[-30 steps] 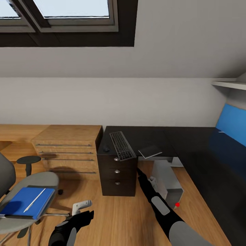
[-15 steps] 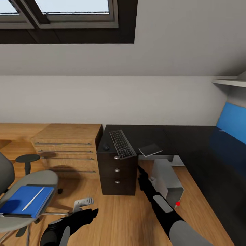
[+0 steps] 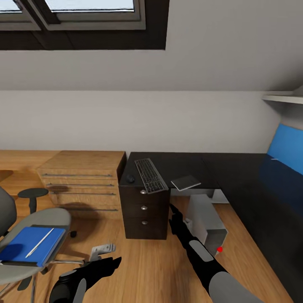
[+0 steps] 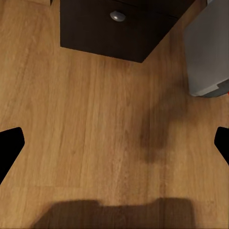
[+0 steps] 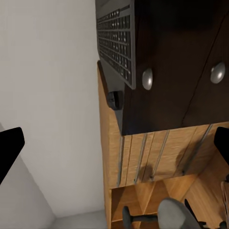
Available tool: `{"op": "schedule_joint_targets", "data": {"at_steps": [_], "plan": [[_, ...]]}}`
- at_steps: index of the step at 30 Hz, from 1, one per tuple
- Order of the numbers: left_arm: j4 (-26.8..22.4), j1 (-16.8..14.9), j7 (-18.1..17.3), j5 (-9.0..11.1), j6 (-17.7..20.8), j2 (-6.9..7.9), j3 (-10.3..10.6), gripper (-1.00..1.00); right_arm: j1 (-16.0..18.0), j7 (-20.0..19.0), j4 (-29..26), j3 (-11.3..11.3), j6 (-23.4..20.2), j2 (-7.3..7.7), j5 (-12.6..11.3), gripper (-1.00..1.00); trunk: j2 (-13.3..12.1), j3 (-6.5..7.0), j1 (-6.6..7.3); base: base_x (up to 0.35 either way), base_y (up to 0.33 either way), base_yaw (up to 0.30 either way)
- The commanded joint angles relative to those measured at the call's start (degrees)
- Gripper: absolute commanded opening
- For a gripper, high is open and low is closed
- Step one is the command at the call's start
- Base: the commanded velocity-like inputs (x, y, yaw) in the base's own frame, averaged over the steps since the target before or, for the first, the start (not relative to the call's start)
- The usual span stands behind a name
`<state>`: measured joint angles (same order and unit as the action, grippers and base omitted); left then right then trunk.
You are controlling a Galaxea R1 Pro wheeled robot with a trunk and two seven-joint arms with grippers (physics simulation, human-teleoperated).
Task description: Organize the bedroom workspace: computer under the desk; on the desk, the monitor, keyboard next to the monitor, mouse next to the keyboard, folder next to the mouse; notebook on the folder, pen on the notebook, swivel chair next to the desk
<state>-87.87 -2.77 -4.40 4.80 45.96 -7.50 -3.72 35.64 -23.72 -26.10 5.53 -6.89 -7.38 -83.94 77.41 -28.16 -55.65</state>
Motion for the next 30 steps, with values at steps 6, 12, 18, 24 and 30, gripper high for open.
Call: {"op": "schedule_joint_targets", "data": {"at_steps": [6, 12, 18, 24, 30], "plan": [[-0.03, -0.04, -0.01, 0.39, 0.28, -0.06, -0.15, 1.00, 0.04, -0.19, 0.01, 0.17, -0.08, 0.00, -0.61, 1.00, 2.46, -1.14, -1.32, 0.000, 0.000, 0.000], [-0.02, -0.04, 0.07, 0.27, 0.27, -0.12, -0.15, 1.00, 0.04, -0.17, 0.00, 0.10, -0.06, 0.04, -0.53, 1.00, 4.86, -2.22, -2.64, 0.000, 0.000, 0.000], [-0.01, -0.04, 0.09, 0.22, 0.27, -0.14, -0.15, 1.00, 0.04, -0.11, 0.06, 0.09, -0.05, 0.05, -0.52, 1.00, 7.27, -3.30, -3.96, 0.000, 0.000, 0.000], [0.03, -0.04, 0.14, 0.21, 0.22, -0.15, -0.15, 1.00, 0.04, -0.10, 0.08, 0.15, 0.02, 0.04, -0.39, 1.00, 9.67, -4.37, -5.28, 0.000, 0.000, 0.000], [0.28, -0.04, 0.17, 0.21, 0.11, -0.15, -0.15, 1.00, 0.04, -0.10, 0.08, 0.18, 0.03, 0.07, -0.35, 1.00, 12.08, -5.45, -6.59, 0.000, 0.000, 0.000]]}}
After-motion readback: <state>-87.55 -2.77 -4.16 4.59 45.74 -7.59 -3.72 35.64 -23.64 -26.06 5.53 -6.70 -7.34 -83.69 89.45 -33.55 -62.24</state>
